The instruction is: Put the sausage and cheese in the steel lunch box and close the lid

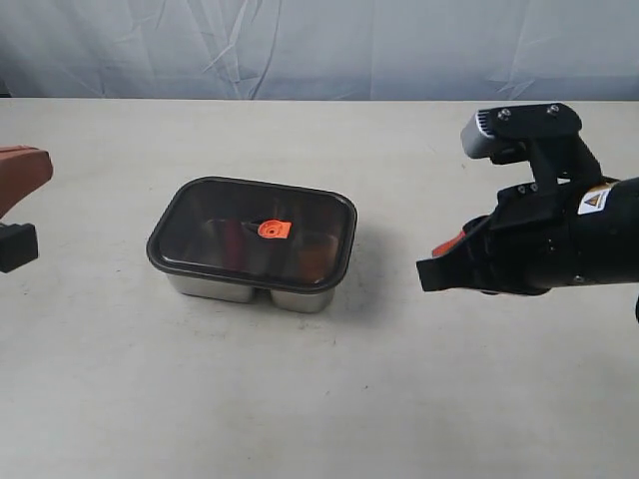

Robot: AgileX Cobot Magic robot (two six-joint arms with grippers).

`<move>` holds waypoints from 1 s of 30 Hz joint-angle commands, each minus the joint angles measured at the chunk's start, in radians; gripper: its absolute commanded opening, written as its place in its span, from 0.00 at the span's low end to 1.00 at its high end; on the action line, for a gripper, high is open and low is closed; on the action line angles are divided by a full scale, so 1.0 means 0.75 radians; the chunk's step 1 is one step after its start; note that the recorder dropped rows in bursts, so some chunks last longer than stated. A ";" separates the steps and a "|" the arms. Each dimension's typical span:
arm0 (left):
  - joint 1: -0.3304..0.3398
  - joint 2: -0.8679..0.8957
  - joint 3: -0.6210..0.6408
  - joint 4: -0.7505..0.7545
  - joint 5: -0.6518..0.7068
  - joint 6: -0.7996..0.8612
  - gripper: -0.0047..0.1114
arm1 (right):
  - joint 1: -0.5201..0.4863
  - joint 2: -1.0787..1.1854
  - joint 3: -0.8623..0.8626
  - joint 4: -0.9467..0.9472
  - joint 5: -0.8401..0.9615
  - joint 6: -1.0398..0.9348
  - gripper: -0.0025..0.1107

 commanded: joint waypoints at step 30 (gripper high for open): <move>-0.002 -0.007 0.007 -0.025 -0.001 -0.003 0.04 | -0.661 -1.382 0.566 -0.290 -0.071 0.092 0.02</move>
